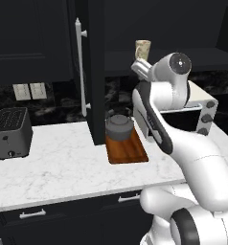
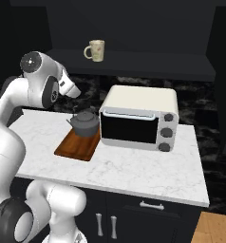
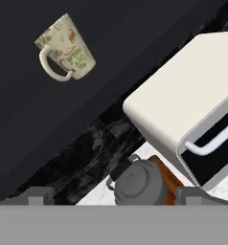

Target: Pick the kettle from the counter and place it on the tray. Then pick the mug from the cabinet and place it on the tray. Then close the cabinet doors.

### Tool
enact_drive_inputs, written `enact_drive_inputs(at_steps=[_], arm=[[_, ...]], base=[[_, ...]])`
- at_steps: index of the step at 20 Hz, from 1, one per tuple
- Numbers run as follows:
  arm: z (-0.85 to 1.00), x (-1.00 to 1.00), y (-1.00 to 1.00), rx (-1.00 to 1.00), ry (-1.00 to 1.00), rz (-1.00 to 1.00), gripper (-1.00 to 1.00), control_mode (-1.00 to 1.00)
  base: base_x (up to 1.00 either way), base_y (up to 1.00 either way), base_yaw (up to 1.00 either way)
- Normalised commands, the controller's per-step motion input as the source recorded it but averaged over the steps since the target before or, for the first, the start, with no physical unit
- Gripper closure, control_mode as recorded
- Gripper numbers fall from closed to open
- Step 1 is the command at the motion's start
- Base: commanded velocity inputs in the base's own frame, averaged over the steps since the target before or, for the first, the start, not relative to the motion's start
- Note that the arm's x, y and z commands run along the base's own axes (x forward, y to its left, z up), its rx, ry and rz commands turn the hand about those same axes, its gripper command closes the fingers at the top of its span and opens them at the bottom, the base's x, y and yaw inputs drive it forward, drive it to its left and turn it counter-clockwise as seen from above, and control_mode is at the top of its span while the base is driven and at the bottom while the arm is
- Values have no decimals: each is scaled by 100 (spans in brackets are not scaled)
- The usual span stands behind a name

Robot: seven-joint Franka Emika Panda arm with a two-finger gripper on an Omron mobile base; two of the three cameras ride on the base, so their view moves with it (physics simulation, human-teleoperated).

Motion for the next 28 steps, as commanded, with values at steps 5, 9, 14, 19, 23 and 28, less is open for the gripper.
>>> enact_drive_inputs(at_steps=[5,9,14,19,23,28], arm=[[38,7,0,-9,0,2,-100,-100],[35,21,0,-16,1,0,-100,-100],[17,23,0,-20,-2,0,-100,-100],[5,20,0,-14,-5,9,-100,-100],[8,33,0,-10,-1,6,-100,-100],[2,42,-1,-9,-2,0,-100,-100]], base=[[0,0,0],[0,0,0],[0,0,0],[0,0,0],[0,0,0],[0,0,0]])
